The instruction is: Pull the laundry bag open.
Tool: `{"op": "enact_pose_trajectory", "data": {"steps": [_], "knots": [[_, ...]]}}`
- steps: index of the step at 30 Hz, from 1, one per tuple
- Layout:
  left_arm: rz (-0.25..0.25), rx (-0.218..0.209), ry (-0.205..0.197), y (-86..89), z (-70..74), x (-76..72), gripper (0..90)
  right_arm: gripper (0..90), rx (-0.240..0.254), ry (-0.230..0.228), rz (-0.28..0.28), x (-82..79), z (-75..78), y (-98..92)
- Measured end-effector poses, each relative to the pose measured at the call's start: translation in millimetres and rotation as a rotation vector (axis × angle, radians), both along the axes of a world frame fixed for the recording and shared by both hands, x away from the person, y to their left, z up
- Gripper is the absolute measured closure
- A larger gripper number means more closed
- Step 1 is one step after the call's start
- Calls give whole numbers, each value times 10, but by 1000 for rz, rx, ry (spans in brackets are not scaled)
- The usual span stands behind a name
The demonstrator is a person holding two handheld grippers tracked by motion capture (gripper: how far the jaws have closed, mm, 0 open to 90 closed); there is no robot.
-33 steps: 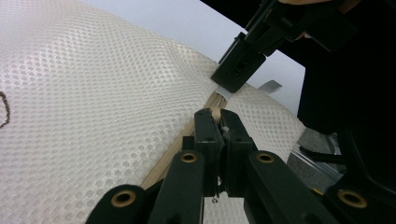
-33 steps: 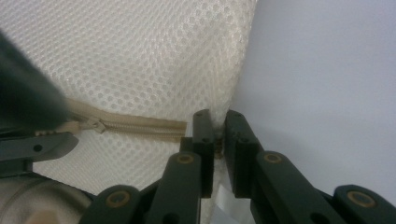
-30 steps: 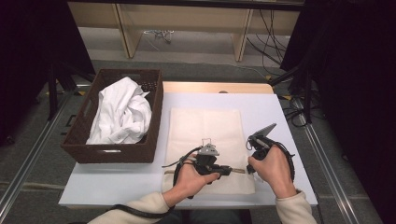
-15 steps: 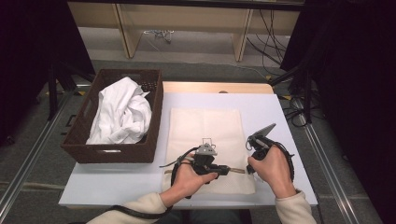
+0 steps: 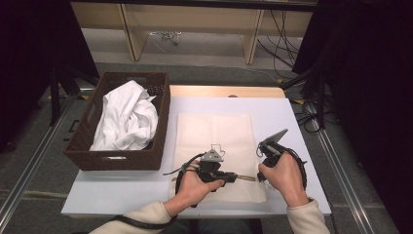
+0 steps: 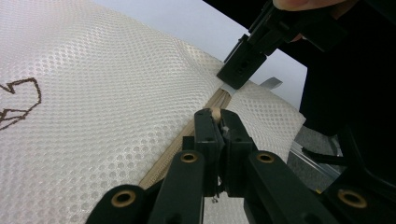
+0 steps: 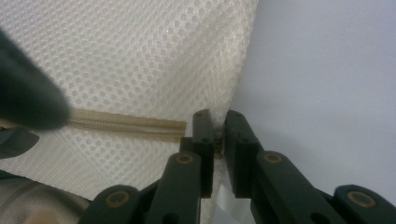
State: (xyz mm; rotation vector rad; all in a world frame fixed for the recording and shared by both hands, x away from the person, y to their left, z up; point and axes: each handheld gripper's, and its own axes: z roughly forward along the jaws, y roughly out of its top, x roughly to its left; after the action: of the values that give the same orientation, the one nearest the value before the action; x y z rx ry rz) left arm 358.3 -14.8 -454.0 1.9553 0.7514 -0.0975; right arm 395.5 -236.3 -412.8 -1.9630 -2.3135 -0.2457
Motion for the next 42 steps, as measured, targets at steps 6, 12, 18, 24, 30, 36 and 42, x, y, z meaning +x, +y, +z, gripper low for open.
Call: {"op": "enact_pose_trajectory", "data": {"steps": [6,12,18,24,30,36,42], "knots": [[3,-2,4,19,1,1,869,843,-7,-3,0,0,0,1],[-2,-1,5,41,1,3,869,844,-5,-4,7,3,-5,-2],[0,-4,6,63,3,2,869,844,-6,8,4,4,-4,4],[5,-6,9,72,4,-1,869,844,-1,-26,40,11,-22,-16],[10,-1,7,86,-2,-11,869,844,-14,-24,31,19,-37,-15],[6,0,5,111,6,-9,869,844,-7,11,0,4,-6,9],[16,0,0,136,10,-13,869,844,-8,11,0,5,-6,9]]}}
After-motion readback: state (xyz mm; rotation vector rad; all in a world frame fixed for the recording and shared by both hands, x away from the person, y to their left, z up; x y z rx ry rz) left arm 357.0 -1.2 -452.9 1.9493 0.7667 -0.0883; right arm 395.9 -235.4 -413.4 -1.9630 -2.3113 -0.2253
